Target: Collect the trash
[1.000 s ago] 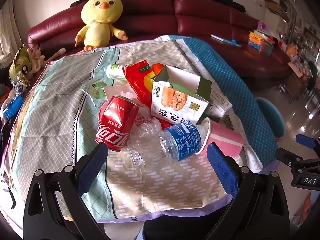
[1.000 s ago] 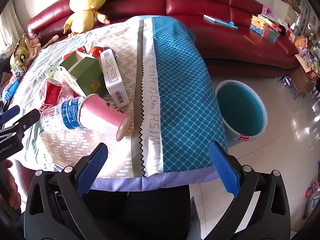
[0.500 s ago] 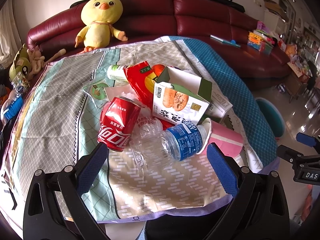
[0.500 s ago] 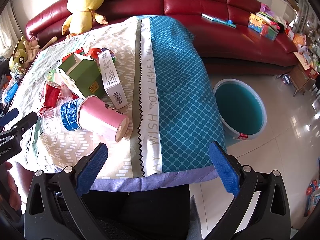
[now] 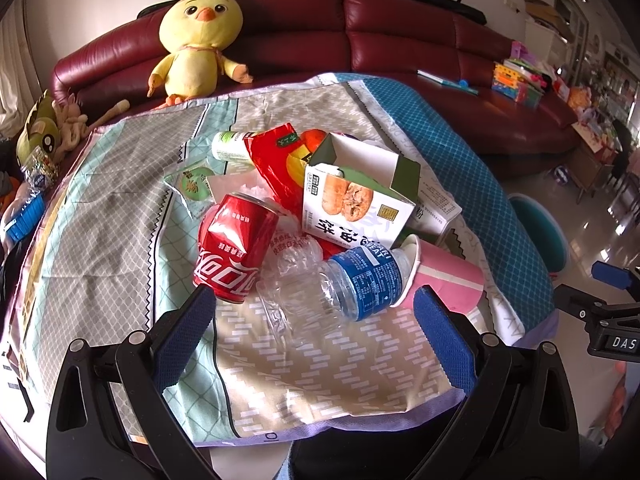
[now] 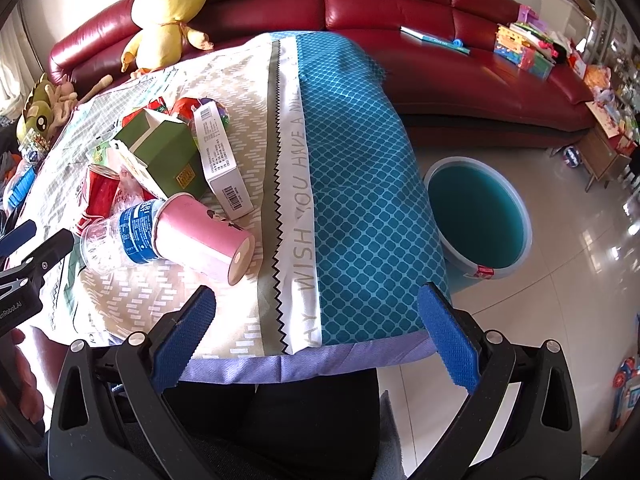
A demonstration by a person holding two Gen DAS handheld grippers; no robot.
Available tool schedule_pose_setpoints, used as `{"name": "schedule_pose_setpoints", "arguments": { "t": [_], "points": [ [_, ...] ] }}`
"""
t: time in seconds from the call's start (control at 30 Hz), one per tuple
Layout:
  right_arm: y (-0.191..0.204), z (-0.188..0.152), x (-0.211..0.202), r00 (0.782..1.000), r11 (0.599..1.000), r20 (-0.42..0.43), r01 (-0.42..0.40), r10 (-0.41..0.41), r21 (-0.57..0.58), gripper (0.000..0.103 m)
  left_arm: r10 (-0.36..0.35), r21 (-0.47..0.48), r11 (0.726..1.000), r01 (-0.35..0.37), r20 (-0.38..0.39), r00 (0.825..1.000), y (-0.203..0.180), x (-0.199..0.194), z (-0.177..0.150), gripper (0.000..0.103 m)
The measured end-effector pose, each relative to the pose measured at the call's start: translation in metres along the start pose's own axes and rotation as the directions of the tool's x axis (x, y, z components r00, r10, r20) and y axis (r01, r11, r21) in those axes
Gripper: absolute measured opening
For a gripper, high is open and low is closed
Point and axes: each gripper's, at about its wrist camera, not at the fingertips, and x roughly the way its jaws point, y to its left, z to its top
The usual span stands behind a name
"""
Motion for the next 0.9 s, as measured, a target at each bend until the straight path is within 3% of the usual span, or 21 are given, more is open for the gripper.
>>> {"name": "schedule_pose_setpoints", "arguments": {
  "t": [0.6,0.9],
  "points": [
    [0.000,-0.001,0.003,1.000,1.000,-0.008,0.006,-0.006,-0.005,0.097,-0.027,0.004,1.000,0.027,-0.008,1.000,0.008,0.010,-0.011,0.099],
    [0.003,-0.002,0.015,0.999,1.000,-0.040,0.007,-0.007,-0.015,0.097,-0.022,0.105,0.994,0.030,-0.071,0.997,0.021,0.032,-0.016,0.099]
  ]
}}
